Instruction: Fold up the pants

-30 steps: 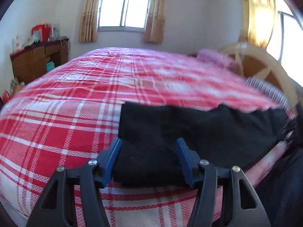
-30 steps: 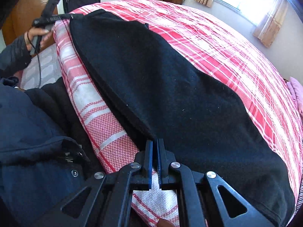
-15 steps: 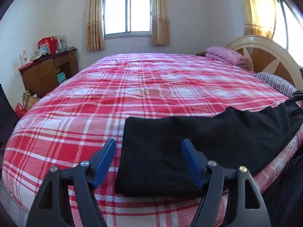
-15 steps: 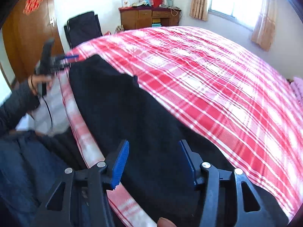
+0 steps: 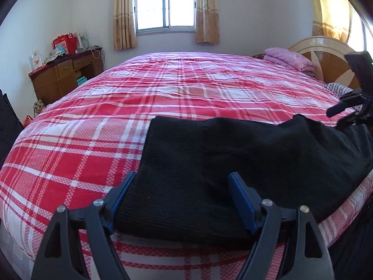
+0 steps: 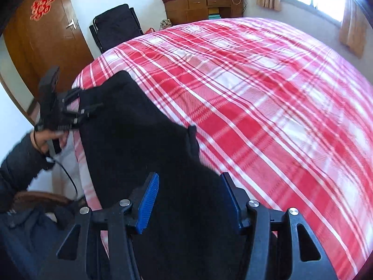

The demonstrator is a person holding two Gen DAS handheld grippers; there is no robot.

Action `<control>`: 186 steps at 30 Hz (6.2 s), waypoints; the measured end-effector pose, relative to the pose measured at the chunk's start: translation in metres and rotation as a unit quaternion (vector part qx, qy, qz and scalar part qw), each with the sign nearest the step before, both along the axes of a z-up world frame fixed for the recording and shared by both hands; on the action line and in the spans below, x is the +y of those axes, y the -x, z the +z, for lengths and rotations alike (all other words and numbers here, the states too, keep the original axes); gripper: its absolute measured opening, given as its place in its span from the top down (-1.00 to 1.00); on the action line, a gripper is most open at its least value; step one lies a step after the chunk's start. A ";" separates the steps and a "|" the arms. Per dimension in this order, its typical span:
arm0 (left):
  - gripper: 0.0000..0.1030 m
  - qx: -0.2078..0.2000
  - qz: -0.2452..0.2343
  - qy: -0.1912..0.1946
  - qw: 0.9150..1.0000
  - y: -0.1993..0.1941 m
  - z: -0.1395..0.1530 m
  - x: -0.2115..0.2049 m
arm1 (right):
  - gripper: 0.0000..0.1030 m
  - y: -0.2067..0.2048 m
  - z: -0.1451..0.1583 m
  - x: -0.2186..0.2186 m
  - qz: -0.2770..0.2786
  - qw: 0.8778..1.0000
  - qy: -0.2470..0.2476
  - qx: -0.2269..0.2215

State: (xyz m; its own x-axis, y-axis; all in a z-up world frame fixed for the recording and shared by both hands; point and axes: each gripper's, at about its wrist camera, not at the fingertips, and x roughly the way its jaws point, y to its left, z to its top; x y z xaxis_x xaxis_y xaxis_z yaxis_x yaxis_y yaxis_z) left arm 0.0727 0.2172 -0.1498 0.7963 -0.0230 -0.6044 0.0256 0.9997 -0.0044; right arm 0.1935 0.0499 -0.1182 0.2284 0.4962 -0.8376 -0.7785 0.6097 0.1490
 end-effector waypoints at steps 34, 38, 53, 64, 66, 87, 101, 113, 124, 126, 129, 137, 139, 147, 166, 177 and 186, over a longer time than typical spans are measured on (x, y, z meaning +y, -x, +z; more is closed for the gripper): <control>-0.97 -0.009 0.007 -0.047 0.999 0.001 -0.005 -0.021 | -0.01 -0.057 -0.031 -0.013 -0.143 0.980 -0.089 0.105; -0.98 -0.015 0.020 -0.057 0.998 0.004 -0.004 -0.010 | -0.07 -0.012 0.001 -0.037 -0.095 0.994 -0.049 0.023; -1.00 -0.010 0.016 -0.047 0.999 -0.002 -0.008 -0.005 | 0.52 0.122 -0.040 -0.079 0.018 0.992 0.127 -0.018; -1.00 -0.016 0.007 -0.045 0.999 -0.001 -0.009 -0.003 | 1.00 0.137 -0.030 -0.085 0.034 0.993 0.109 -0.007; -1.00 -0.017 0.004 -0.044 0.999 -0.001 -0.009 -0.002 | 1.00 0.136 -0.039 -0.088 0.027 0.993 0.119 -0.004; -1.00 -0.022 -0.001 -0.045 0.999 0.001 -0.011 -0.002 | 0.33 0.127 -0.038 -0.058 0.021 0.994 0.094 -0.058; -1.00 -0.026 -0.003 -0.044 0.999 0.001 -0.011 -0.002 | 0.94 0.150 -0.019 -0.064 0.035 0.991 0.096 -0.080; -1.00 -0.038 -0.012 -0.038 0.998 0.006 -0.007 -0.002 | 0.93 0.144 -0.040 -0.067 0.034 0.991 0.109 -0.063; -1.00 -0.109 -0.037 -0.067 0.991 0.019 0.057 -0.035 | 0.14 0.143 0.009 -0.146 -0.101 0.991 0.045 -0.076; -1.00 -0.108 -0.076 -0.062 0.989 0.012 0.065 -0.061 | 0.14 0.142 0.018 -0.174 -0.152 0.985 0.032 -0.077; -1.00 -0.094 -0.146 -0.051 0.984 -0.001 0.068 -0.107 | 0.14 0.138 0.035 -0.230 -0.252 0.964 0.011 -0.079; -1.00 -0.015 -0.259 -0.034 0.965 -0.034 0.033 -0.208 | 0.14 0.159 0.064 -0.408 -0.536 0.839 -0.020 -0.093; -1.00 -0.005 -0.272 -0.034 0.962 -0.035 0.026 -0.225 | 0.14 0.163 0.063 -0.435 -0.565 0.820 -0.027 -0.090; -1.00 0.034 -0.259 -0.013 0.965 -0.034 0.007 -0.228 | 0.15 0.154 0.042 -0.471 -0.596 0.800 -0.023 -0.070; -1.00 0.047 -0.258 -0.018 0.965 -0.035 -0.009 -0.223 | 0.91 0.183 0.083 -0.456 -0.581 0.799 -0.001 -0.158; -1.00 0.044 -0.273 -0.022 0.961 -0.033 -0.011 -0.223 | 0.91 0.207 0.039 -0.485 -0.605 0.789 0.016 -0.102; -1.00 0.038 -0.282 -0.025 0.958 -0.031 -0.011 -0.222 | 0.91 0.204 0.038 -0.475 -0.594 0.797 0.054 -0.098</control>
State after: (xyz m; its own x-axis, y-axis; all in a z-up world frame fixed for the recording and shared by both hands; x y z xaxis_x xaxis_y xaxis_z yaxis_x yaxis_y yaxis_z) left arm 0.1038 -0.0051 -0.1612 0.6193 -0.4057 -0.6723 0.5635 0.8259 0.0207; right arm -0.0106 -0.4250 -0.0805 0.6155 -0.2400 -0.7507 0.3546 0.9350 -0.0082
